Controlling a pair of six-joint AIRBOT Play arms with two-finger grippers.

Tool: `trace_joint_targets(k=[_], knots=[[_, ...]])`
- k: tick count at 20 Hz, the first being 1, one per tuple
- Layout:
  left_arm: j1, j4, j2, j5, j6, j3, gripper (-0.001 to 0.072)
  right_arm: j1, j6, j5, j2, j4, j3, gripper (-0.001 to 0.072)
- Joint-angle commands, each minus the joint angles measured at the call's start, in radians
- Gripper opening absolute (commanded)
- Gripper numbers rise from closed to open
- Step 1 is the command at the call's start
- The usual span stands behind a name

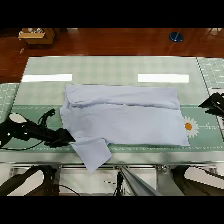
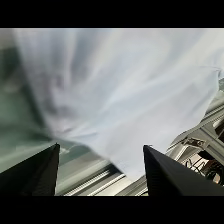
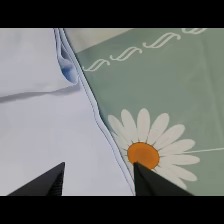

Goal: Fold the shirts.

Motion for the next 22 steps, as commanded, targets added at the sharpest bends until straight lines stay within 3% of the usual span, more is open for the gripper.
trace_joint_targets(k=[1,2,3,4,6,10,13,15,22], knots=[[-0.111,-0.008,-0.027,0.119,-0.031,-0.001,0.0593,-0.001,0.000,-0.005,0.031,-0.004,0.000,0.0525],[-0.127,-0.008,-0.044,0.143,-0.055,-0.001,0.0584,-0.001,0.002,-0.005,0.042,-0.003,0.000,0.0524],[-0.136,-0.008,-0.062,0.161,-0.073,-0.001,0.0443,-0.001,0.007,-0.004,0.050,-0.003,0.000,0.0525],[-0.139,-0.008,-0.081,0.167,-0.074,-0.001,0.0227,-0.001,0.011,-0.002,0.057,-0.004,0.000,0.0525],[-0.139,-0.008,-0.104,0.157,-0.061,-0.001,0.0038,-0.001,0.015,0.004,0.066,-0.011,0.000,0.0525],[-0.139,-0.008,-0.105,0.155,-0.059,-0.001,0.0023,-0.008,0.060,0.027,0.067,-0.162,-0.004,0.0525],[-0.139,-0.008,-0.105,0.155,-0.059,-0.001,0.0023,-0.063,0.044,0.043,0.067,-0.120,-0.074,0.0532],[-0.139,-0.008,-0.105,0.155,-0.059,-0.001,0.0023,-0.084,0.036,0.048,0.067,-0.101,-0.150,0.0612],[-0.139,-0.008,-0.105,0.156,-0.059,-0.001,0.0023,-0.084,-0.052,0.029,0.067,-0.113,-0.364,0.0607]])
